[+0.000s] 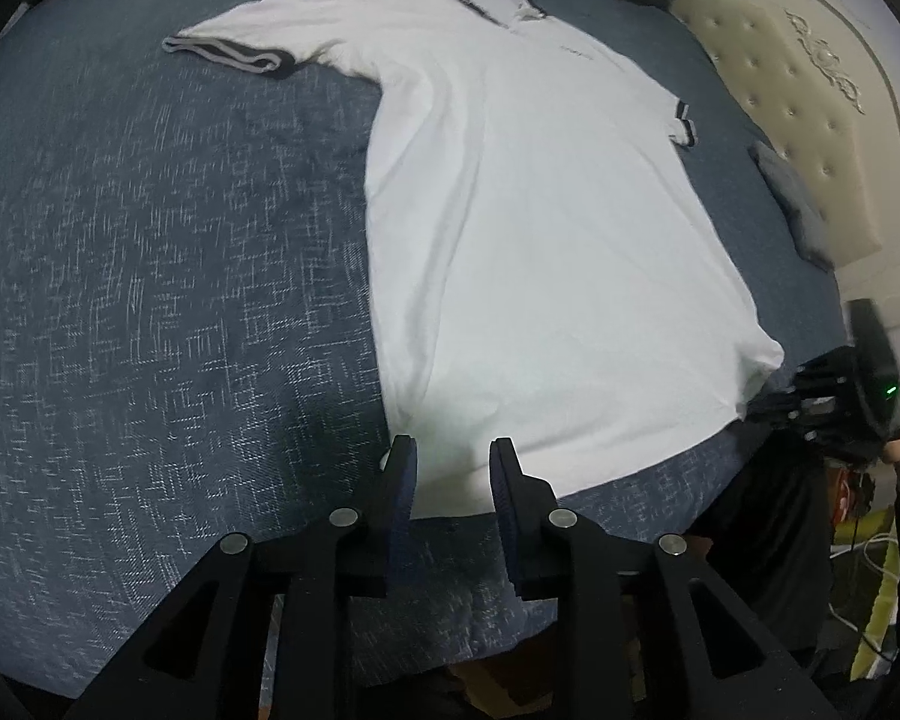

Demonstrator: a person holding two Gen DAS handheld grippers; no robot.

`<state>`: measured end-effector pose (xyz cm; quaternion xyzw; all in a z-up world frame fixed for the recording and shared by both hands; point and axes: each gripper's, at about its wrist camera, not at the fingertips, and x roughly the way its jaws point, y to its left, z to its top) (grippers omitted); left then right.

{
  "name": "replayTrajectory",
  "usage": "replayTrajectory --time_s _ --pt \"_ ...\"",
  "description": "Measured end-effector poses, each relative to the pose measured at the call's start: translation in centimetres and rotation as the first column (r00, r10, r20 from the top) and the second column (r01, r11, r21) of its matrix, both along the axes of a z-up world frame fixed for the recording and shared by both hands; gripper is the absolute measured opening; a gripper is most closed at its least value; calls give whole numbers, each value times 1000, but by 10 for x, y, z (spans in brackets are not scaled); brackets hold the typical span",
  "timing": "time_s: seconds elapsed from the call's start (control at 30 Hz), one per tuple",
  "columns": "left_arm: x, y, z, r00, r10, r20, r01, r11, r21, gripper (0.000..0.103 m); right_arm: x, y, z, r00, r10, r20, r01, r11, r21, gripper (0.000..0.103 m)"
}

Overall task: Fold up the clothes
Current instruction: 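Lower both tools to the hem and pinch it again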

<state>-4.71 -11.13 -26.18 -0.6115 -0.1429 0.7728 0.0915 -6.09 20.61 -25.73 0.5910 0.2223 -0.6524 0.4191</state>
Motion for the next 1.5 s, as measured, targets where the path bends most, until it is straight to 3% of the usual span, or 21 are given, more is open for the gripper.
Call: replayTrajectory --time_s 0.13,0.23,0.37,0.4,0.47,0.63,0.73,0.8,0.93,1.03,1.33,1.5 --pt "-4 -12 -19 998 38 41 -39 999 32 33 -22 36 18 990 -136 36 138 986 -92 2" --pt "-5 -17 -29 997 50 60 -53 998 41 33 -37 62 22 969 -246 35 249 963 -105 3" --pt "-4 -20 -40 995 53 82 -58 996 63 33 -62 110 16 895 -442 58 446 891 -85 5" --pt "-3 -20 -42 995 54 86 -60 996 71 33 -66 121 13 875 -478 74 483 872 -82 10" --pt "-2 -21 -45 994 55 94 -63 995 81 33 -71 140 7 841 -531 108 539 840 -64 35" --pt "-3 -19 -52 993 51 108 -61 993 97 32 -69 155 -14 807 -575 133 580 815 3 35" --pt "-3 -18 -54 993 42 113 -54 992 110 31 -65 155 -23 803 -575 158 581 814 9 35" --pt "-2 -16 -55 993 30 117 -43 993 113 18 -62 154 -25 808 -567 163 574 819 1 35" --pt "-1 -9 -52 994 0 113 -11 995 104 11 -57 152 -25 816 -554 165 564 826 -17 12" --pt "1 -5 -46 995 -15 102 5 995 96 7 -54 151 -23 824 -544 157 554 832 -21 6" --pt "14 -10 -8 998 -44 48 39 994 99 7 -53 156 8 836 -528 150 543 836 -80 4" --pt "13 -12 -12 996 -45 78 40 996 74 7 -50 164 13 820 -545 175 565 820 -94 4"
